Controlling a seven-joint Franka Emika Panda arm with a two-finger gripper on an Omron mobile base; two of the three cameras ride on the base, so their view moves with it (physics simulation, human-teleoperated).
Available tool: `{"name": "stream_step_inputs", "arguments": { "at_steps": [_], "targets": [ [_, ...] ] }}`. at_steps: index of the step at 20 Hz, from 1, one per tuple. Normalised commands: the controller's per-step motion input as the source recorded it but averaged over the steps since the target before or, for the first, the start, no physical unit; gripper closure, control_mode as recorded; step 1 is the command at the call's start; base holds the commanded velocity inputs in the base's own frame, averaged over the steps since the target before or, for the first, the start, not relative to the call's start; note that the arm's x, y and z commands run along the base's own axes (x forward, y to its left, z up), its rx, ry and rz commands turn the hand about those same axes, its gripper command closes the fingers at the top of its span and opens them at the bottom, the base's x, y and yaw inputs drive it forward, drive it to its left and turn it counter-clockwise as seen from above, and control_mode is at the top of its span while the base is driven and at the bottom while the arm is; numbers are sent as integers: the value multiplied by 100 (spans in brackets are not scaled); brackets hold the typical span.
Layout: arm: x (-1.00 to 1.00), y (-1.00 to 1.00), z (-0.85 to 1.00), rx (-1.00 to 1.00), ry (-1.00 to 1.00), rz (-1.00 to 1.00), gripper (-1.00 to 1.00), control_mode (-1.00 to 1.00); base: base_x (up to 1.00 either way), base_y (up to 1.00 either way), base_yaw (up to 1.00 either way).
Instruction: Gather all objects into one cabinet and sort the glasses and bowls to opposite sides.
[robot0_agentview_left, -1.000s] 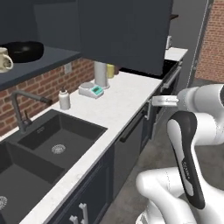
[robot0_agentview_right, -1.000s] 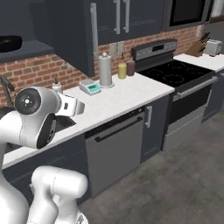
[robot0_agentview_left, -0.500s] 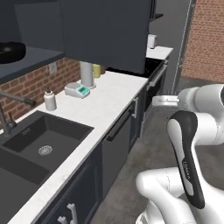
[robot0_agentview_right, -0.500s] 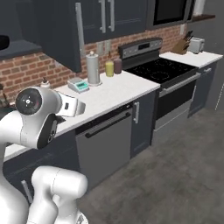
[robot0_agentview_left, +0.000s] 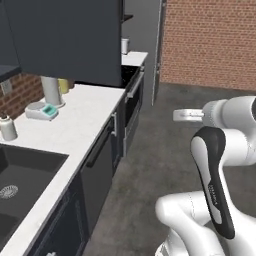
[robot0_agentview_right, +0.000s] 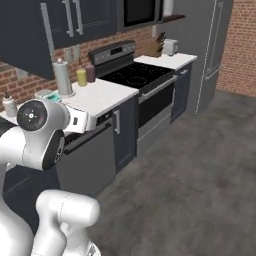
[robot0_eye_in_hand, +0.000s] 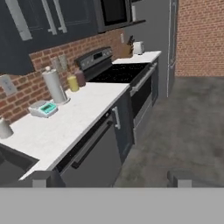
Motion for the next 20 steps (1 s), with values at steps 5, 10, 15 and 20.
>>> {"name": "stream_step_inputs", "arguments": {
  "at_steps": [5,10,15,20],
  "targets": [
    [0,0,0,0,0,0,-100,100,0,-29,-52],
    [0,0,0,0,0,0,-100,100,0,-32,-55],
    [0,0,0,0,0,0,-100,100,0,-37,-56],
    [0,0,0,0,0,0,-100,100,0,-40,-57]
  ]
}}
